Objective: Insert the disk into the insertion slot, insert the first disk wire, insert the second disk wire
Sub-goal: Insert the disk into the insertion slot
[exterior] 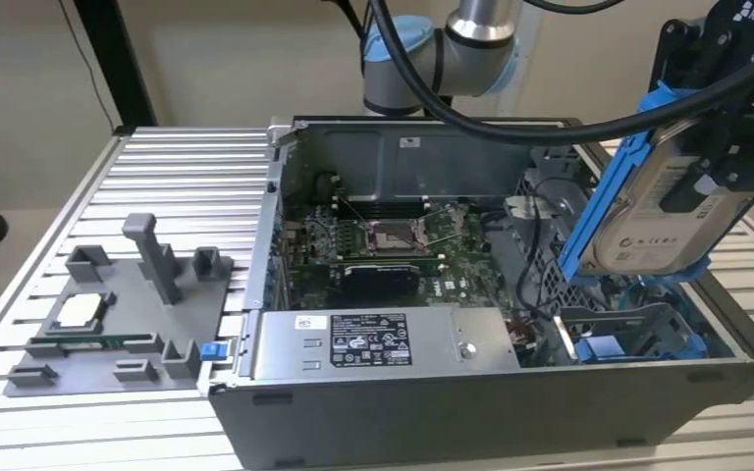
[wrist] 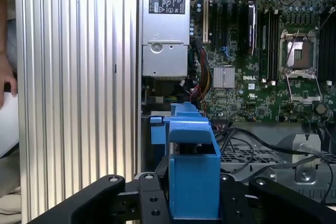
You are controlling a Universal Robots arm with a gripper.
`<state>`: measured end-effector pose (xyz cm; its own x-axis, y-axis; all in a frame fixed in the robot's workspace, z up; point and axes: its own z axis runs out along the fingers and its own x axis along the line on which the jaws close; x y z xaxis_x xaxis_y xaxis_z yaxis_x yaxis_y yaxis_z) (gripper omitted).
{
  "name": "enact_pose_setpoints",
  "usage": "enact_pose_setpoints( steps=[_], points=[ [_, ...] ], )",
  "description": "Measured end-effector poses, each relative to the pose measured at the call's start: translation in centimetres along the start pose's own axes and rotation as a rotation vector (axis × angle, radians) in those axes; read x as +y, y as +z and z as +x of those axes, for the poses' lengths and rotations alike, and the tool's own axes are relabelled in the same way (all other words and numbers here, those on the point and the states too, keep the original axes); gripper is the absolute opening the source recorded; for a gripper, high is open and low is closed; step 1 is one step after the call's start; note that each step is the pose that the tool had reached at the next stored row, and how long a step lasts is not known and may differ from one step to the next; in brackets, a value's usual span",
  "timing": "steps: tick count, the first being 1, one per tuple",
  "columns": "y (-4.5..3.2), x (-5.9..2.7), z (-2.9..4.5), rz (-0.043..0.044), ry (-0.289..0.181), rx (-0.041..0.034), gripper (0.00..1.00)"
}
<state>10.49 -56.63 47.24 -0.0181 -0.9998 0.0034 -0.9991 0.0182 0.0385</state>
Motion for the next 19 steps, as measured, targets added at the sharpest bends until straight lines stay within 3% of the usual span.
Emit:
enact_pose_setpoints(
  steps=[4, 12, 19],
  points=[
    [0.42, -0.05, 0.00, 0.0001, 0.000, 0.0001, 0.00],
    [1.15, -0.95, -0.01, 0.0001, 0.000, 0.0002, 0.00],
    [1.31, -1.13, -0.01, 0.0002, 0.000, 0.0003, 0.00]
  ],
)
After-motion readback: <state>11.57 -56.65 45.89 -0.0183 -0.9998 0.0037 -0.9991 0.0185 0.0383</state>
